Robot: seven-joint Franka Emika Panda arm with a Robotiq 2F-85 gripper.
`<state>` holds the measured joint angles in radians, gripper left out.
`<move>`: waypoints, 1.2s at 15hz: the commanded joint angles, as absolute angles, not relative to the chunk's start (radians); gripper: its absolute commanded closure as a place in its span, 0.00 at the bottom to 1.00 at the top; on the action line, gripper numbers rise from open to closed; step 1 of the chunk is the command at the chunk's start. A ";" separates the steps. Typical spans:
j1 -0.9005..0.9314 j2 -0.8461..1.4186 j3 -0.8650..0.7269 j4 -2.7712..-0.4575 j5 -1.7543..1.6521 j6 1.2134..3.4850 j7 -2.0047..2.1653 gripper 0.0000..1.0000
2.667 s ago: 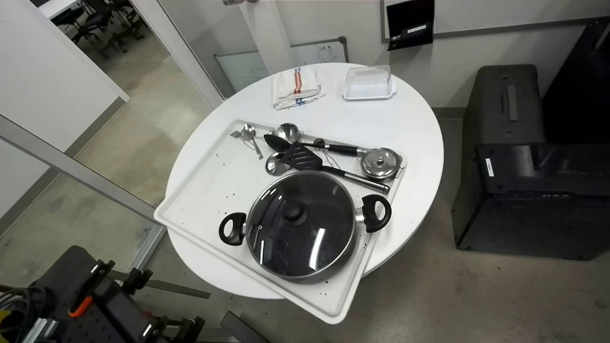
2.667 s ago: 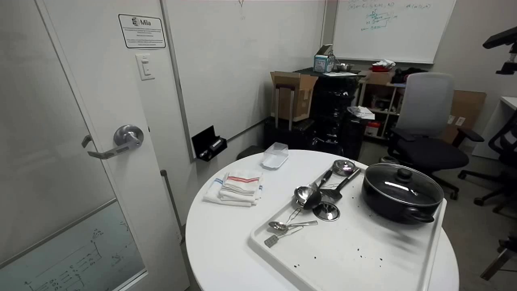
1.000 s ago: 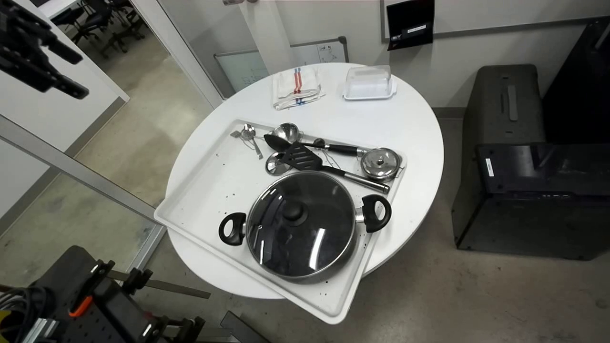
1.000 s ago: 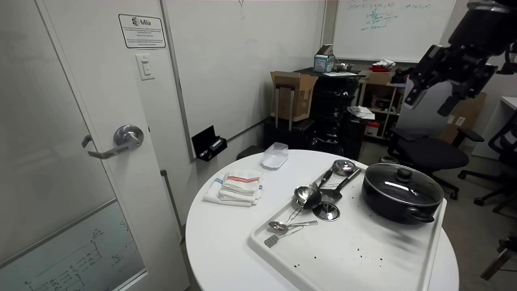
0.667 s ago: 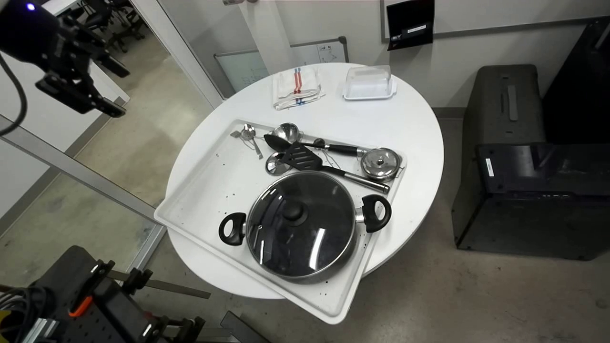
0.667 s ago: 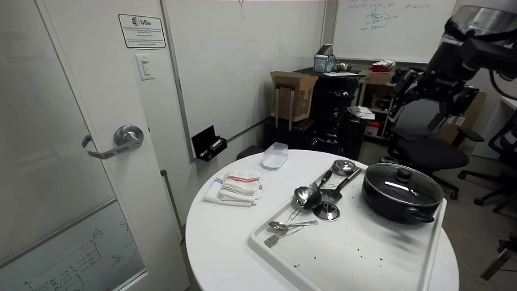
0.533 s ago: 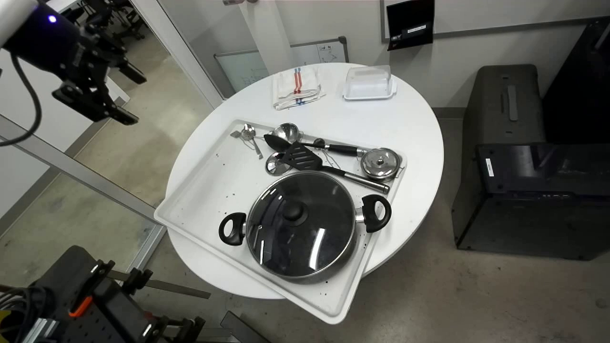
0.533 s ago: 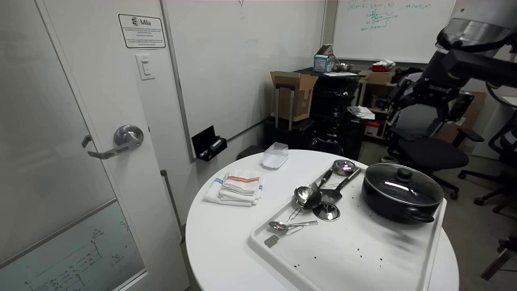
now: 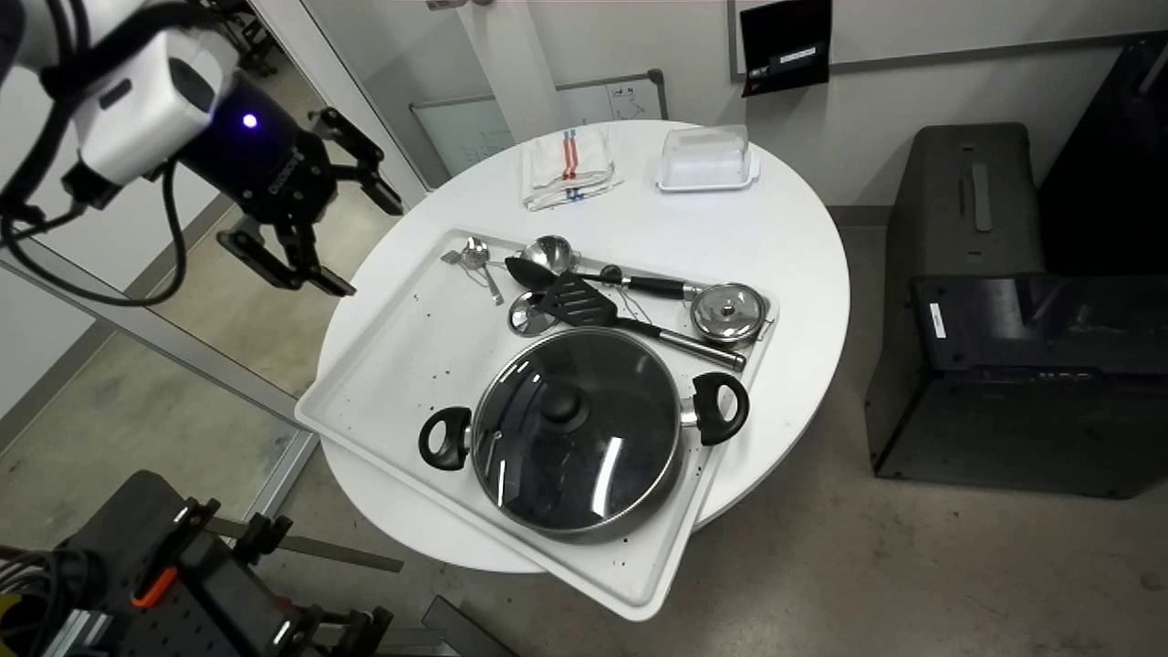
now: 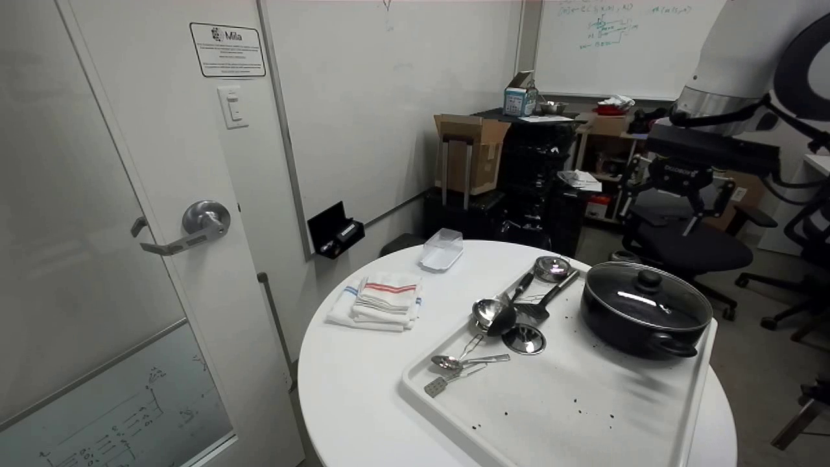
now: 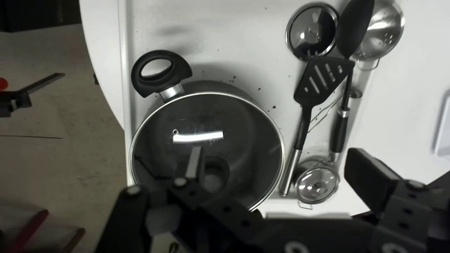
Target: Pick up the lid from the pot and put it on the table
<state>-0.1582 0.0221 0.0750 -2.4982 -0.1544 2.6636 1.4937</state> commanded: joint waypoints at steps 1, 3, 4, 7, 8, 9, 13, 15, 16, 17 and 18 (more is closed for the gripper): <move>-0.117 0.123 -0.018 -2.439 -0.199 2.664 1.682 0.00; -0.099 0.174 -0.062 -2.418 -0.187 2.666 1.739 0.00; -0.090 0.202 -0.079 -2.408 -0.171 2.671 1.752 0.00; -0.066 0.272 -0.120 -2.382 -0.131 2.684 1.784 0.00; -0.057 0.298 -0.138 -2.371 -0.133 2.692 1.805 0.00; -0.051 0.322 -0.150 -2.361 -0.125 2.704 1.810 0.00; -0.016 0.415 -0.213 -2.308 -0.124 2.760 1.845 0.00; 0.006 0.461 -0.244 -2.278 -0.124 2.784 1.856 0.00; 0.015 0.479 -0.255 -2.264 -0.120 2.791 1.856 0.00; 0.025 0.499 -0.269 -2.250 -0.120 2.802 1.857 0.00; 0.034 0.514 -0.280 -2.239 -0.118 2.809 1.857 0.00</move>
